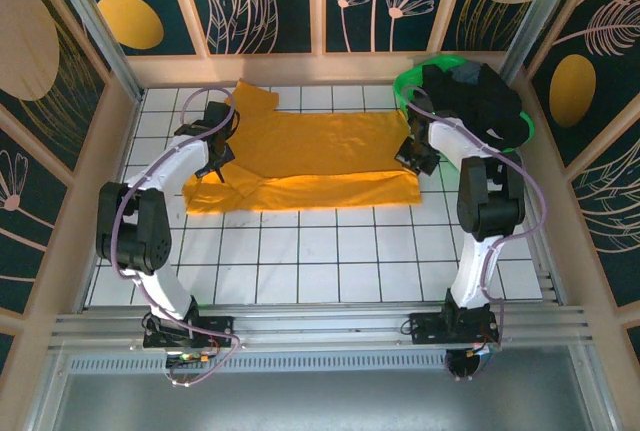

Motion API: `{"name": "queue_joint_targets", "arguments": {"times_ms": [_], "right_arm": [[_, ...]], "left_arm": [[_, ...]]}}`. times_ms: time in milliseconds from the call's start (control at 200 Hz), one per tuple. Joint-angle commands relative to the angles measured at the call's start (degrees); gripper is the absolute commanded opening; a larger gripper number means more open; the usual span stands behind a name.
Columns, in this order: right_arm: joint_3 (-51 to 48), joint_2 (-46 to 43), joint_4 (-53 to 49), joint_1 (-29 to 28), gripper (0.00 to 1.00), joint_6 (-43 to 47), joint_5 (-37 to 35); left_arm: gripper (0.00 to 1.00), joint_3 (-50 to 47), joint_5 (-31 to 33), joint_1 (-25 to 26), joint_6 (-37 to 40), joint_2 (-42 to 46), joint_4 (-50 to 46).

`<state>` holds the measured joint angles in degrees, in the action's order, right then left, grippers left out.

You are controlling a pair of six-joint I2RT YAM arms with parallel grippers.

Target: Fold and stack the t-shirts

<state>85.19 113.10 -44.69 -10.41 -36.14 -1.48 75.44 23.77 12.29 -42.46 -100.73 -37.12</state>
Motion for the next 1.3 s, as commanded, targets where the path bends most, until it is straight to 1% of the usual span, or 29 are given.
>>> {"name": "queue_joint_targets", "arguments": {"times_ms": [0, 15, 30, 60, 90, 120, 145, 165, 190, 220, 230, 245, 290, 300, 385, 430, 475, 581, 646, 716, 731, 811, 921, 991, 1061, 1106, 1296], "right_arm": [[2.4, 1.7, 0.5, 0.9, 0.0, 1.7, -1.2], [2.5, 1.9, 0.5, 1.0, 0.0, 1.9, -1.1], [2.6, 2.0, 0.4, 1.1, 0.04, 2.1, -1.2], [2.8, 2.0, 0.2, 1.3, 0.2, 2.2, -1.5], [2.8, 1.7, 0.1, 1.4, 0.35, 2.3, -2.0], [2.6, 1.0, 0.1, 1.5, 0.46, 2.6, -2.5], [2.2, 0.2, 0.2, 1.6, 0.51, 2.9, -2.9], [1.8, -0.5, 0.4, 1.6, 0.54, 3.0, -3.2], [1.1, -1.6, 0.7, 1.6, 0.57, 3.2, -3.6], [0.1, -3.1, 1.1, 1.6, 0.59, 3.3, -3.7], [-0.4, -3.6, 1.3, 1.6, 0.62, 3.4, -3.7], [-1.1, -4.3, 1.5, 1.6, 0.64, 3.5, -3.7], [-3.2, -6.6, 2.0, 1.4, 0.65, 3.4, -4.0], [-3.7, -7.1, 2.1, 1.3, 0.65, 3.5, -4.0], [-8.0, -10.7, 3.2, 0.4, 0.65, 3.7, -4.1], [-10.6, -12.2, 4.3, -0.5, 0.62, 3.9, -3.4], [-12.8, -13.1, 5.7, -1.3, 0.57, 4.0, -2.7], [-15.9, -12.9, 8.6, -2.7, 0.37, 4.3, 0.2], [-16.1, -11.7, 9.7, -3.3, 0.3, 4.7, 0.3], [-15.9, -10.1, 10.7, -3.7, 0.28, 4.8, 0.3], [-16.0, -9.7, 10.8, -3.6, 0.27, 4.8, 1.5], [-15.7, -6.8, 10.3, -3.5, 0.26, 5.2, 1.9], [-17.1, -4.3, 9.7, -3.5, 0.24, 5.4, 2.1], [-19.1, -4.7, 8.6, -3.5, 0.24, 4.9, 2.0], [-21.9, -6.3, 7.3, -3.8, 0.24, 4.3, 1.8], [-23.8, -7.6, 6.0, -4.2, 0.25, 3.9, 1.6], [-33.3, -15.0, 2.9, -6.4, 0.26, 2.6, 3.4]], "left_arm": [[0.0, 2.1, 0.7, -0.5, 2.3, -1.7, 3.0], [0.0, 2.1, 0.4, -0.5, 2.7, -1.8, 3.5], [0.01, 2.4, 0.1, -0.5, 2.9, -2.0, 3.6], [0.09, 2.8, 0.0, -0.5, 3.2, -2.4, 3.4], [0.21, 3.4, 0.0, -0.6, 3.5, -2.6, 2.9], [0.41, 3.7, 0.0, -0.7, 3.7, -2.6, 2.2], [0.55, 3.7, 0.1, -1.0, 3.5, -2.4, 1.8], [0.62, 3.4, -0.3, -1.3, 3.4, -2.0, 1.5], [0.69, 2.8, -0.9, -1.7, 3.0, -1.4, 1.2], [0.71, 1.6, -2.0, -2.5, 2.4, -0.4, 1.2], [0.72, 1.1, -2.4, -2.7, 2.1, 0.1, 1.1], [0.72, 0.3, -3.0, -3.2, 1.8, 0.7, 1.2], [0.71, -2.5, -4.9, -4.4, 0.7, 2.2, 1.5], [0.71, -3.1, -5.3, -4.6, 0.5, 3.7, 1.7], [0.64, -8.4, -9.6, -6.3, -0.7, 7.3, 3.0], [0.59, -10.5, -11.8, -6.9, -1.2, 8.4, 3.7], [0.53, -12.3, -14.2, -7.3, -1.8, 8.8, 5.0], [0.37, -14.7, -19.3, -8.0, -4.0, 7.5, 8.4], [0.31, -14.5, -21.4, -8.7, -5.4, 5.4, 10.0], [0.29, -14.4, -22.0, -9.1, -6.2, 3.1, 11.3], [0.29, -14.3, -21.9, -9.2, -6.4, 2.9, 11.4], [0.26, -14.5, -21.4, -10.6, -7.2, -1.8, 10.4], [0.24, -18.5, -20.1, -13.1, -9.3, -2.4, 10.4], [0.25, -22.4, -19.8, -14.7, -10.4, -0.5, 10.0], [0.25, -25.6, -18.0, -15.7, -10.6, 2.2, 8.8], [0.25, -27.6, -17.1, -16.3, -10.5, 5.6, 8.0], [0.26, -34.1, -15.5, -17.4, -10.9, 14.0, 5.2]]}}
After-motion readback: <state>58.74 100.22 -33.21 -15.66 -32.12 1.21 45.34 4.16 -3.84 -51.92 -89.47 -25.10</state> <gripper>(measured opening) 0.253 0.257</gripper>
